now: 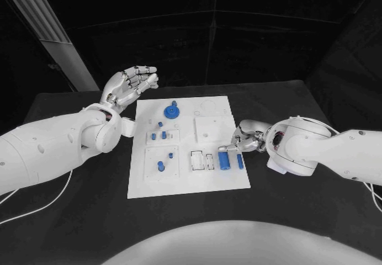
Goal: Assemble the parts on the task board
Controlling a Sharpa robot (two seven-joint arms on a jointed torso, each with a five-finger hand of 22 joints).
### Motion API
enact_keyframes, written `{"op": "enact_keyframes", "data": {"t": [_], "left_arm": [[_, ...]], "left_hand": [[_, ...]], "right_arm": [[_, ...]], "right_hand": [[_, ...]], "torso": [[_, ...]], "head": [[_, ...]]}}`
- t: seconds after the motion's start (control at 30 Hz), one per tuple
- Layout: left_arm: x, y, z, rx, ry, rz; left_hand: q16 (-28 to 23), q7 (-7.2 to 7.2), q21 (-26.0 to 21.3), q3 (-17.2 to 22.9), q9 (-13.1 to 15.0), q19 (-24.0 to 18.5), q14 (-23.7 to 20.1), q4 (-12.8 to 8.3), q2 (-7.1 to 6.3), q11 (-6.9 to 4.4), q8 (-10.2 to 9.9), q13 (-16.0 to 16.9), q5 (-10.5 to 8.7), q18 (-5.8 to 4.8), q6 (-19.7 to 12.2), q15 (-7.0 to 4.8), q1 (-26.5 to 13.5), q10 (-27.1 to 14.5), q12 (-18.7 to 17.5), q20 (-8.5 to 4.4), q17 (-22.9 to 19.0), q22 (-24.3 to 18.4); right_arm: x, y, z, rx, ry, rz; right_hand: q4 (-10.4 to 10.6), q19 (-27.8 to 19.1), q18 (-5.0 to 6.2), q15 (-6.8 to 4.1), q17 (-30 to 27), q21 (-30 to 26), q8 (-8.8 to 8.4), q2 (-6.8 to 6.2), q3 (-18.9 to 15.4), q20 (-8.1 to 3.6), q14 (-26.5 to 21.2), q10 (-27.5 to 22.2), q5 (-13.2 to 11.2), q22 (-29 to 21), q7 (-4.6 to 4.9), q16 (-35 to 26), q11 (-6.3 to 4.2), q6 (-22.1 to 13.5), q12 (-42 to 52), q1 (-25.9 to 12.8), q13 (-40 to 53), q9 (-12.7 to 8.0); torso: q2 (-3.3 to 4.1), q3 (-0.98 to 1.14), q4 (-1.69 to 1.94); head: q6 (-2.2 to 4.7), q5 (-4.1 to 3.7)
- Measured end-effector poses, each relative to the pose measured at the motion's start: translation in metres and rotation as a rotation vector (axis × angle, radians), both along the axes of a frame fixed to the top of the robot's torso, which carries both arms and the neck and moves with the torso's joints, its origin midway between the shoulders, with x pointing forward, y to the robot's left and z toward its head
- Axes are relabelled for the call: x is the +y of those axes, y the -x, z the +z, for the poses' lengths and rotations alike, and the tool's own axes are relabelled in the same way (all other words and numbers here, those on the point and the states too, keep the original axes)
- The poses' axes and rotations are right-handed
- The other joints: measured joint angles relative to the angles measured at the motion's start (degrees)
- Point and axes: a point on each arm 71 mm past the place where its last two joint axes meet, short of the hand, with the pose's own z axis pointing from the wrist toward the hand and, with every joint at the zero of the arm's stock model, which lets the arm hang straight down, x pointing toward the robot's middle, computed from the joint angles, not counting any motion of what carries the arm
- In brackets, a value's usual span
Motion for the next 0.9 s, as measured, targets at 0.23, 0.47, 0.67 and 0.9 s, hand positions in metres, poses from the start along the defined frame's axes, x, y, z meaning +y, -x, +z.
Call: {"op": "enact_keyframes", "data": {"t": [0.23, 0.47, 0.67, 0.9], "left_arm": [[0.001, 0.0, 0.0, 0.001, 0.0, 0.001], [0.001, 0.0, -0.001, 0.002, 0.0, 0.0], [0.001, 0.0, -0.001, 0.003, 0.0, 0.0], [0.002, 0.001, -0.001, 0.004, 0.001, -0.001]], "left_hand": [[0.0, 0.0, 0.0, 0.0, 0.0, 0.0, 0.0, 0.0, 0.16, 0.0, 0.0, 0.0, 0.0, 0.01, 0.0, 0.0, -0.2, 0.0, 0.0, 0.0, -0.1, 0.0], [0.0, 0.0, 0.0, 0.0, 0.0, 0.0, 0.0, 0.0, 0.2, 0.0, 0.0, 0.0, 0.0, 0.01, 0.0, 0.0, -0.2, 0.0, 0.0, 0.0, -0.1, 0.0], [0.0, 0.0, 0.0, 0.0, 0.0, 0.0, 0.0, 0.0, 0.2, 0.0, 0.0, 0.0, 0.0, 0.0, 0.0, 0.0, -0.2, 0.0, 0.2, 0.0, -0.1, 0.0], [0.0, 0.0, 0.0, 0.0, 0.0, 0.0, 0.0, 0.0, 0.2, 0.0, 0.0, 0.0, 0.0, 0.0, 0.0, 0.0, -0.2, 0.0, 0.2, 0.0, -0.1, 0.0]], "right_arm": [[0.004, 0.0, -0.002, 0.016, 0.043, 0.017], [0.011, 0.0, -0.007, 0.046, 0.084, 0.04], [0.014, 0.0, -0.013, 0.084, 0.125, 0.057], [0.019, 0.0, -0.02, 0.122, 0.159, 0.08]], "right_hand": [[0.0, 0.0, 0.0, 0.0, 0.0, 0.0, 0.0, 0.0, 0.0, 0.0, 0.0, 0.2, 0.0, 0.0, 0.0, 0.0, -0.18, 0.0, 0.0, 0.0, 0.0, 0.1], [0.0, 0.2, 0.01, -0.2, 0.0, 0.0, 0.0, 0.3, 0.0, -0.21, -0.2, 0.2, -0.3, 0.0, 0.0, 0.0, -0.18, 0.0, 0.0, -0.3, 0.0, 0.4], [0.0, 0.1, 0.02, -0.2, 0.0, 0.0, 0.0, 0.75, -0.3, -0.35, -0.2, 0.2, -0.5, 0.0, 0.0, 0.0, -0.18, 0.0, 0.0, -0.8, 0.0, 0.6], [-0.2, 0.0, 0.02, -0.2, 0.0, 0.0, 0.34, 1.33, -0.5, -0.42, -0.2, 0.2, -0.5, 0.0, -0.02, 0.0, -0.17, -0.1, 0.0, -1.4, 0.0, 1.1]], "torso": [[0.0, -0.01, 0.02], [0.0, -0.02, 0.02], [-0.01, -0.01, 0.07], [-0.02, -0.02, 0.07]], "head": [[0.0, 0.14], [0.0, 0.24], [0.0, 0.14], [0.0, 0.29]]}}
